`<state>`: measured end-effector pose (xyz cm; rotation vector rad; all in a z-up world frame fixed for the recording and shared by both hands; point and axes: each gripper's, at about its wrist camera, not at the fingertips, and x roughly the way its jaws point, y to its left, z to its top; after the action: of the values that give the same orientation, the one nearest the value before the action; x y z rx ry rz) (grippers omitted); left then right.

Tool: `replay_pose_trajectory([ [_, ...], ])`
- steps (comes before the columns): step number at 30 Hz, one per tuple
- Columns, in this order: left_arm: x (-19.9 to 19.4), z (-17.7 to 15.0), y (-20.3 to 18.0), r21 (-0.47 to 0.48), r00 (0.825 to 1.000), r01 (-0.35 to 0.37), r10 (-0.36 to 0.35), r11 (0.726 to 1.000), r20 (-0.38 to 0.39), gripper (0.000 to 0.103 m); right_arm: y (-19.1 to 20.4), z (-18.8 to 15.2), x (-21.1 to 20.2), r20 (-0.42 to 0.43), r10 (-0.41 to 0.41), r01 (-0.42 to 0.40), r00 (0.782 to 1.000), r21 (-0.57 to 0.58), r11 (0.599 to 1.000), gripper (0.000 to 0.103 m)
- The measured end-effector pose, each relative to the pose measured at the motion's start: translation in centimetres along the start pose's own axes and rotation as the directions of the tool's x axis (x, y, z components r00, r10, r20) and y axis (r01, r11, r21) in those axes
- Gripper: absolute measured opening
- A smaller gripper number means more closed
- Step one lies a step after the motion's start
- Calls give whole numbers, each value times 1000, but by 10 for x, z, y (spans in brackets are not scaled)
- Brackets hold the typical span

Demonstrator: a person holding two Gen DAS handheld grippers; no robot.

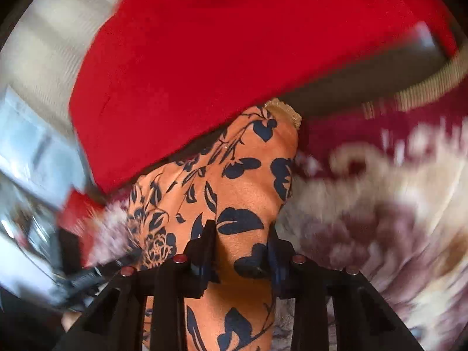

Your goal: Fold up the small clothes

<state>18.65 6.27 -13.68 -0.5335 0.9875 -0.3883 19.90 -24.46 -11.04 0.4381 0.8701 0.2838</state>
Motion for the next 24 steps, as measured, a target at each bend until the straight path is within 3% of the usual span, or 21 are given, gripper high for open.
replay_pose_trajectory([
  [2,11,-2,12,-75,999,30,-33,997,-37,34,-2,2,7,9,-78,78,997,-40,996,33],
  [3,9,-1,14,-110,998,35,-39,993,-42,35,-16,3,21,-11,-144,144,989,-8,990,33],
  [4,4,-1,12,-106,998,36,-41,994,-42,35,-28,4,31,-26,-142,143,990,27,989,36],
  [5,-6,-2,3,-56,999,21,-23,998,-31,35,-34,4,34,-24,-103,104,994,58,993,44],
  [6,-12,-2,-3,-25,1000,9,-9,1000,-19,35,-37,3,29,-5,-68,68,998,79,995,65],
  [7,-22,-1,-13,23,1000,-16,15,1000,15,36,-38,3,23,3,-39,39,999,82,996,76],
  [8,-29,-1,-19,51,999,-30,28,998,37,37,-37,2,16,19,-19,17,1000,82,997,80],
  [10,-38,4,-31,83,997,-47,42,995,65,38,-35,-2,-7,65,2,-7,998,79,997,80],
  [12,-43,10,-35,86,998,-16,10,996,67,38,-31,-7,-24,91,62,-70,994,89,994,80],
  [16,-47,20,-28,85,1000,20,-21,996,12,36,-18,-27,-34,105,112,-120,988,72,990,80],
  [21,-23,22,-11,56,998,9,-5,998,-66,36,-6,-62,-39,88,139,-145,986,69,987,80],
  [22,-19,22,-10,52,997,8,-4,999,-73,34,-7,-66,-39,84,150,-155,985,70,985,80],
  [24,-15,24,-11,67,997,7,-2,998,-76,10,-2,-73,-45,82,140,-145,987,53,988,80],
])
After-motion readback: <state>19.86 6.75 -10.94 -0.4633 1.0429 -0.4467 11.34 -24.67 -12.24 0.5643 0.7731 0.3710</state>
